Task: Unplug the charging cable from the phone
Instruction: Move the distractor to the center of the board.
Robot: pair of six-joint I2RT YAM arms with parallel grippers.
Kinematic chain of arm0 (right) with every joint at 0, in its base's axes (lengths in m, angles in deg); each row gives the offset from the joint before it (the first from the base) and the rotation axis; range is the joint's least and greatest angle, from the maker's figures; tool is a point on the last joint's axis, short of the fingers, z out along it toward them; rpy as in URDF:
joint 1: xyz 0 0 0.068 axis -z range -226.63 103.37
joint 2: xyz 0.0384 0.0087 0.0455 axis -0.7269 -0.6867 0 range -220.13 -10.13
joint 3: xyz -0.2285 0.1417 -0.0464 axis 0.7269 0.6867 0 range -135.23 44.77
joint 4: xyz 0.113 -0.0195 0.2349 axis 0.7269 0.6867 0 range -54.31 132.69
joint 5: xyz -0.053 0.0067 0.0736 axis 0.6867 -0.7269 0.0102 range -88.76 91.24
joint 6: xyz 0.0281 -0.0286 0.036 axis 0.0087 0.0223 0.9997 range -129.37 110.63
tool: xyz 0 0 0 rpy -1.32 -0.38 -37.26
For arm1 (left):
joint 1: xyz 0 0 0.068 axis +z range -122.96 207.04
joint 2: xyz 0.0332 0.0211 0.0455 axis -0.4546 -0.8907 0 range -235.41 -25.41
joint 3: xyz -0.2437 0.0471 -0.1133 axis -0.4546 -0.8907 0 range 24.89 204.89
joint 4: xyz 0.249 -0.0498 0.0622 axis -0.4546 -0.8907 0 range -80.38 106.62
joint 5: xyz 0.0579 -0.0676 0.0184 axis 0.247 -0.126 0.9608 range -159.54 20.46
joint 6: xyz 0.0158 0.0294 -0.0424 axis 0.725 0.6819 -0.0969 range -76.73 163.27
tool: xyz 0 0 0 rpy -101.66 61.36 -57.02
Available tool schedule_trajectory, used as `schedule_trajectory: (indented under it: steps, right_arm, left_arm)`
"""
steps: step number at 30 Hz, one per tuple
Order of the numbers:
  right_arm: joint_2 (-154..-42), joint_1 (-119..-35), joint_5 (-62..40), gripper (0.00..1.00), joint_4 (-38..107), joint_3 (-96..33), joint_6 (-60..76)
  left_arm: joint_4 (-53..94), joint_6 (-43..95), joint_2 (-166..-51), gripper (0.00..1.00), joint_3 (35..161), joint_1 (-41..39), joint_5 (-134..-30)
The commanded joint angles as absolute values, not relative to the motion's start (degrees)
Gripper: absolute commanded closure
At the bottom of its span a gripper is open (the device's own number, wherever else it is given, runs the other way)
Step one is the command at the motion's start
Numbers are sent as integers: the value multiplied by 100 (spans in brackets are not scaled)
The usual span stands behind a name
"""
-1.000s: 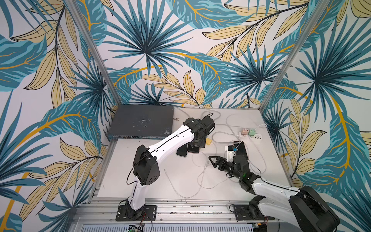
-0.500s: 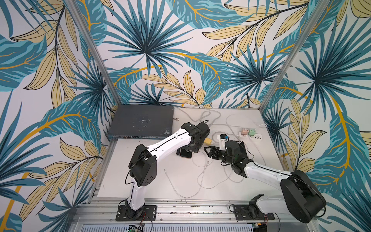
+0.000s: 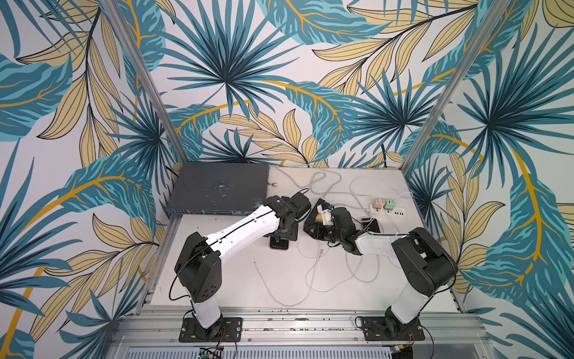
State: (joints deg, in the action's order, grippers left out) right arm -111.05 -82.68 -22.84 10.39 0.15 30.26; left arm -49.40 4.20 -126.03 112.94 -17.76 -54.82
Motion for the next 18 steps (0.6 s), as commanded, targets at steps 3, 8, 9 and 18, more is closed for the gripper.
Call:
schedule_trajectory:
  steps: [3, 8, 9, 18]
  right_arm:
    - [-11450, -8181, -2526, 74, 942, -344, 2977]
    - [-11743, -8133, -2232, 73, 1181, -747, 2905]
    - [-11831, -8096, -2206, 73, 1239, -849, 2877]
    - [-12370, -7538, -1573, 73, 1736, -1608, 2597]
  left_arm:
    - [-4614, 364, -12557, 52, 11294, -1856, -5548]
    - [-4534, 381, -12554, 52, 11209, -1849, -5557]
    - [-4535, 381, -12566, 52, 11208, -1851, -5567]
    - [-4443, 406, -12568, 52, 11123, -1849, -5625]
